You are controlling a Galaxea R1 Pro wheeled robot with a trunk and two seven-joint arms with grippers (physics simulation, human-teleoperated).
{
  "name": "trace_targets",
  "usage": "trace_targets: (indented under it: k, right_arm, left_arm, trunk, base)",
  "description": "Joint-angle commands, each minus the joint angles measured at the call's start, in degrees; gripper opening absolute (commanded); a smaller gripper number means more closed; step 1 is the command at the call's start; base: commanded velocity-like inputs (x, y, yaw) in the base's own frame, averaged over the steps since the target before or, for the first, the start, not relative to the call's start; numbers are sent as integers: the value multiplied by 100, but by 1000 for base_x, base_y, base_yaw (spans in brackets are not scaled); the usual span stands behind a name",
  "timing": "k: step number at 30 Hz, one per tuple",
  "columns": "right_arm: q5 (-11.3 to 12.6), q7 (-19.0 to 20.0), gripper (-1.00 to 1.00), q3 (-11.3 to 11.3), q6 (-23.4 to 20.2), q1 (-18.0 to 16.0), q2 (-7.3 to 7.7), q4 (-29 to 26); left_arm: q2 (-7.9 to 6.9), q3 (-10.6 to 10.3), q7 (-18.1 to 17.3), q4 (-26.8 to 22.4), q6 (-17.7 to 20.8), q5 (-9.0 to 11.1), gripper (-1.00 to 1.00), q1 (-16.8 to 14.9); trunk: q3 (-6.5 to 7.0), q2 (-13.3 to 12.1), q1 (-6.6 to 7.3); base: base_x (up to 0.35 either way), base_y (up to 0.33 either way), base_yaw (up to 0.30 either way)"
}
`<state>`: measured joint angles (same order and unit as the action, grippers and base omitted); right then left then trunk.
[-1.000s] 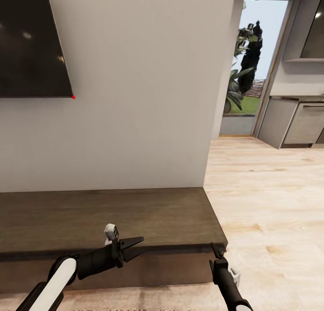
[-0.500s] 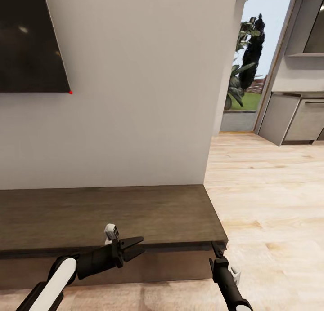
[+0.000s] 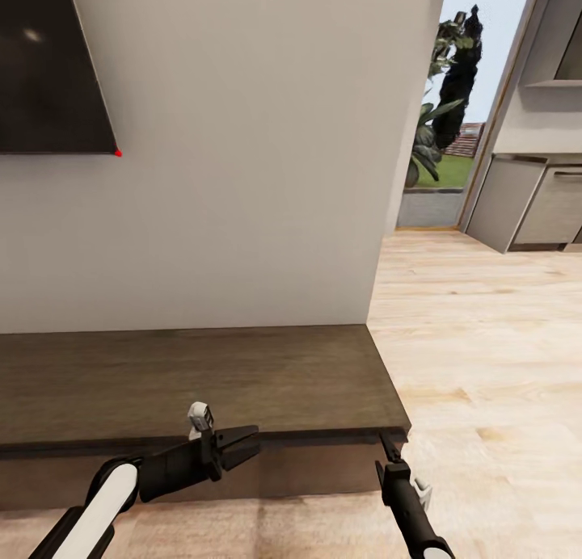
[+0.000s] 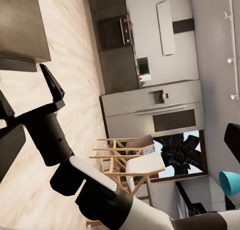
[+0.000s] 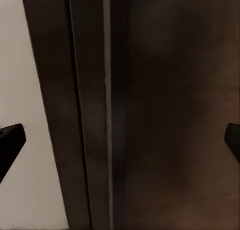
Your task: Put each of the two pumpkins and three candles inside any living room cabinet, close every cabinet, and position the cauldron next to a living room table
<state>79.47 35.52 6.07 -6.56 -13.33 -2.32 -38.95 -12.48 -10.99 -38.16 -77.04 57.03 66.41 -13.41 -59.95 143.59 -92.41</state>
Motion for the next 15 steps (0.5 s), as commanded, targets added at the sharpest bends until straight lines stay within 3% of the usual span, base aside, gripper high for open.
trace_targets:
  k: [1,7,11,15]
  right_arm:
    - [40,44,100,19,-59,-3,-4,2]
    - [-375,350,100,25,-56,-3,-5,9]
    - [-448,438,100,26,-56,-3,-5,10]
    - [-464,543,100,26,-56,-3,-5,10]
  left_arm:
    - [-2,-6,-16,3,18,3,100,-4]
    - [0,-8,-16,4,18,3,100,-4]
    - [0,-8,-16,5,18,3,100,-4]
    - [0,-8,-16,5,18,3,100,-4]
  trunk:
    - [-5,2,1]
    - [-5,2,1]
    - [-5,2,1]
    - [-94,7,-9]
  base:
    - [0,0,0]
    - [0,0,0]
    - [0,0,0]
    - [0,0,0]
